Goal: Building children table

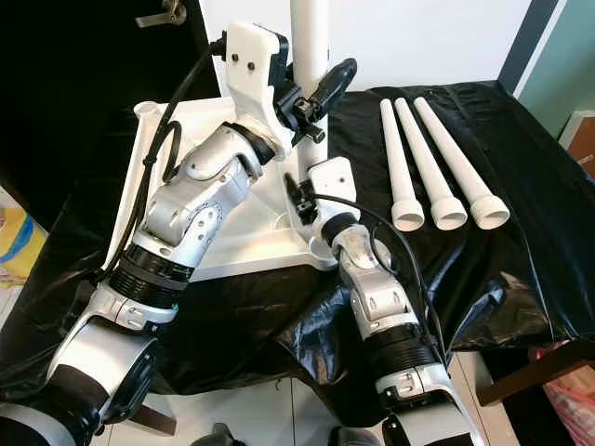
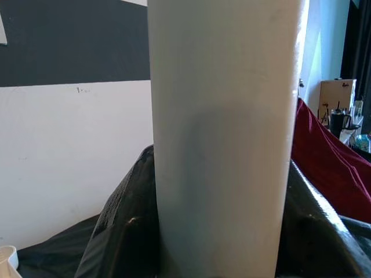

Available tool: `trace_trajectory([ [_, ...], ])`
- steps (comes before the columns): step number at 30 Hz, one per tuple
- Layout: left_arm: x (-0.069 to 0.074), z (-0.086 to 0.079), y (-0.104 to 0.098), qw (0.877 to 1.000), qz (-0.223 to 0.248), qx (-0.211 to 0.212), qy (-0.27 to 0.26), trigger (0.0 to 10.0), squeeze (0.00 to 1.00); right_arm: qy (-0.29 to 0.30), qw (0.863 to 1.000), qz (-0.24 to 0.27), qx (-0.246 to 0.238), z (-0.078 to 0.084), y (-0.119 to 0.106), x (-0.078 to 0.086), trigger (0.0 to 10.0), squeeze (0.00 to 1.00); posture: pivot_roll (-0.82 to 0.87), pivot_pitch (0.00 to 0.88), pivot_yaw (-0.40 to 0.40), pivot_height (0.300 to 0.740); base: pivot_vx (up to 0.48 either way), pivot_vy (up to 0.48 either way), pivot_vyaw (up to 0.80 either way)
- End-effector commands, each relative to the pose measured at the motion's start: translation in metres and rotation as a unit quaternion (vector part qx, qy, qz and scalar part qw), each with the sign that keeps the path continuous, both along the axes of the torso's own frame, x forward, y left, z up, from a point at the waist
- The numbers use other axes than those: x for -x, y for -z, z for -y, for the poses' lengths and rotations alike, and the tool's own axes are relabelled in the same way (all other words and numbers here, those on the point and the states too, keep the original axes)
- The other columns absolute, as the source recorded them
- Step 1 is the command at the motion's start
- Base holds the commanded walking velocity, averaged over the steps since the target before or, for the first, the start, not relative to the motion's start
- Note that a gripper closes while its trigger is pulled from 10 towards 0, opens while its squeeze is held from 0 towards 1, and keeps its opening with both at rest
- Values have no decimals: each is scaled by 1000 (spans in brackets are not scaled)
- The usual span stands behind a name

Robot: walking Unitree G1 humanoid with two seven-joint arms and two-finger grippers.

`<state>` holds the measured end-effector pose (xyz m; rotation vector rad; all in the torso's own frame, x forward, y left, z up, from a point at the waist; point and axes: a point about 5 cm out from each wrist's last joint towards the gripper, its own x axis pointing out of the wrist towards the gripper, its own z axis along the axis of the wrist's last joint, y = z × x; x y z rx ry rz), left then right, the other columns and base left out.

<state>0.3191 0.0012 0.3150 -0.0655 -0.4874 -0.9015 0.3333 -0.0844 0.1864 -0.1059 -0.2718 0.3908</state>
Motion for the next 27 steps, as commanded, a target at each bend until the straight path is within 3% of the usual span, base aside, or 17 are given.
trace_trajectory([
  [1,11,7,-3,997,32,-27,60,10000,0,4,1000,-7,-8,-1,2,-2,0,0,-23,0,33,740,0,0,0],
  [5,10,6,-2,997,24,-26,62,10000,0,15,999,-16,-24,-1,3,-1,0,0,-21,0,35,740,0,0,0],
  [6,10,6,-1,998,16,-22,63,10000,1000,18,999,-20,-29,-2,4,-1,0,0,-19,0,36,740,0,0,0],
  [9,9,5,0,998,8,-17,63,10000,1000,21,999,-23,-33,-2,4,-1,0,0,-19,0,36,740,0,0,0],
  [10,9,4,0,998,7,-16,62,10000,1000,23,999,-25,-37,-2,4,-1,10000,0,-18,0,37,740,0,0,0],
  [14,6,2,1,999,6,-17,46,10000,1000,38,997,-29,-55,2,4,-1,10000,0,-16,0,37,740,0,0,0],
  [15,5,1,1,999,3,-16,41,10000,0,45,997,-31,-61,4,4,-2,10000,0,-16,0,37,740,0,0,0],
  [22,-1,-8,-2,1000,-14,14,15,10000,0,84,993,-35,-74,17,5,-5,10000,0,-16,0,34,740,0,0,0],
  [27,-13,-29,0,996,-40,60,-47,10000,0,112,990,-39,-82,29,7,-4,10000,0,-19,9,31,740,0,0,0],
])
